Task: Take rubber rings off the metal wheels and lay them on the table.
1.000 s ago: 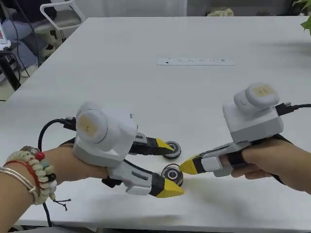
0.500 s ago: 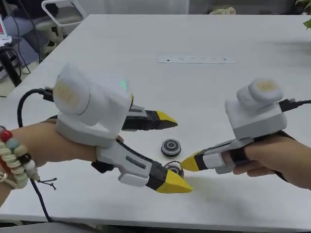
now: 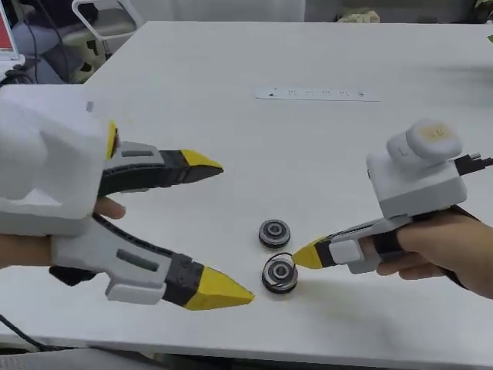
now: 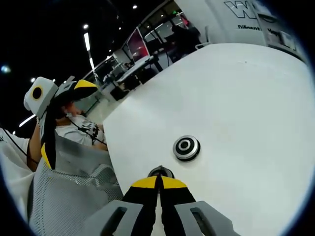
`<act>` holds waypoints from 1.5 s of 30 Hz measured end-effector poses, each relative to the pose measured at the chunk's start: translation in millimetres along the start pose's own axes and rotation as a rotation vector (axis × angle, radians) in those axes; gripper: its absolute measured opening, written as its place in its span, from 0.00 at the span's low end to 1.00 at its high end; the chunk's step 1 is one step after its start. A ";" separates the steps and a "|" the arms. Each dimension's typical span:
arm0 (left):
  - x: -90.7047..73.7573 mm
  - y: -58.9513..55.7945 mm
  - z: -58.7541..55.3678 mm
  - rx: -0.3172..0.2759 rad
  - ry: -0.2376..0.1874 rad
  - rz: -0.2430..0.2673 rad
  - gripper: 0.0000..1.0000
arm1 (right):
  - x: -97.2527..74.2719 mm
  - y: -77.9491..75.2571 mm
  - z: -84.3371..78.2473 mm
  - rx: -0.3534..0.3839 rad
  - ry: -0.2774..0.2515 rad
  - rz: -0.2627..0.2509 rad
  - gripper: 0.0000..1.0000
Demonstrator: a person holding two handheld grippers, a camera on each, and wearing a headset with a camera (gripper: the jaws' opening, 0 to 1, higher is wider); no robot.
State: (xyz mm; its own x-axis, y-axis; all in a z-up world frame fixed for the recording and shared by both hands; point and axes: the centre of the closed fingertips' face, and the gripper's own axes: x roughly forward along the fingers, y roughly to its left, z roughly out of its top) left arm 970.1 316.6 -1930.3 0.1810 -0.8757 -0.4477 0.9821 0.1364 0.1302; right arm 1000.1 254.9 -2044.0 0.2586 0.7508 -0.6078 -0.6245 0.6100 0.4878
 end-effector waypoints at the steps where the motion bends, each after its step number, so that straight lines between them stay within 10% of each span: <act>1: -4.3 1.4 -0.5 -0.011 -0.007 0.017 0.81 | -0.2 0.3 0.1 0.000 0.000 0.001 0.00; 30: -22.8 -5.0 -51.7 -0.221 -0.008 0.200 0.96 | -26.1 7.7 35.7 0.044 -0.167 0.023 0.00; 45: -17.7 -6.5 -67.1 -0.279 0.028 0.189 0.95 | -27.7 25.5 50.8 0.003 -0.230 0.067 0.00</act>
State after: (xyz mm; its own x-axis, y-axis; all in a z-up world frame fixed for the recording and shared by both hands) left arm 964.0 362.3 -1982.7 0.3590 -0.8100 -0.4637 0.9067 0.4205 -0.0324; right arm 1014.4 262.5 -1983.0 0.3781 0.8271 -0.4159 -0.6433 0.5578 0.5244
